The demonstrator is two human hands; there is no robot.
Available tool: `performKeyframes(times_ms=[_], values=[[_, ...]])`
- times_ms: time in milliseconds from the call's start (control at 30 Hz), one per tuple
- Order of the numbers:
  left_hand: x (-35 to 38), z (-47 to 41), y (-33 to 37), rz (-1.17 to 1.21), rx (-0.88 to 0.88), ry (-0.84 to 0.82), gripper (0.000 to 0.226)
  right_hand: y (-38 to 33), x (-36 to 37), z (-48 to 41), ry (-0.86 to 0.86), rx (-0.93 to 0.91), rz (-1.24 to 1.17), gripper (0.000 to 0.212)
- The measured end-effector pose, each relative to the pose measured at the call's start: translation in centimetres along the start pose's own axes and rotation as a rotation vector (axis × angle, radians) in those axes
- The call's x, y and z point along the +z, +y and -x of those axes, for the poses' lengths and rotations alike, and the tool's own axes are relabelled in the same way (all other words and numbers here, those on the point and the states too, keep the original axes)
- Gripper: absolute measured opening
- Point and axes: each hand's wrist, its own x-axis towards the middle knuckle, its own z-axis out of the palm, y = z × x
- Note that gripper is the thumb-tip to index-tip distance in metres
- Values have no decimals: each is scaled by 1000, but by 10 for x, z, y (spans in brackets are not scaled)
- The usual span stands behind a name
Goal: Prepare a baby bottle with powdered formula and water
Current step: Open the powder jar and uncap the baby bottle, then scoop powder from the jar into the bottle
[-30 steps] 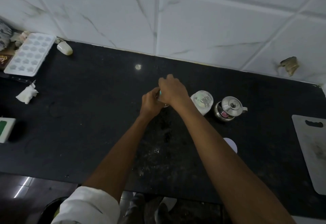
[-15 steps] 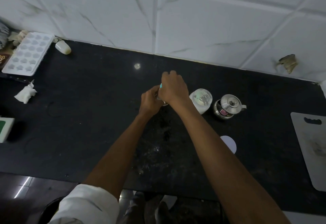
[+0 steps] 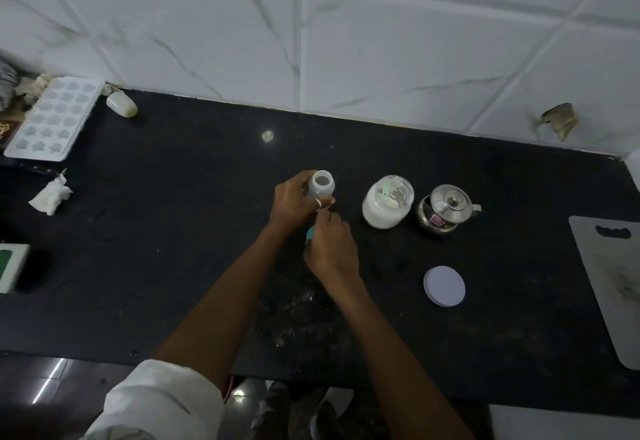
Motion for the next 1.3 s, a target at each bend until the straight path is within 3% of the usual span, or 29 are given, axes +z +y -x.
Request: performKeyframes(times_ms=[300,467,733,1033,1133,1300], values=[[4,-2,-5,26,5,21,63,18,30,-18,33,8,-30,52],[6,-1,-5,8,6,32,64,19,25,-19,27,36,-44,59],[2,17,14,54,-27,44,91,29,-22,-15,213,35,4,30],[-2,8,105,-63,253,111,61,46,-100,-23,352,6,83,19],[9,9,122,-121,327,61,62,66,-121,-26,370,55,97,17],[42,18,117,-177,301,-64,77,107,-120,-44,353,140,65,18]])
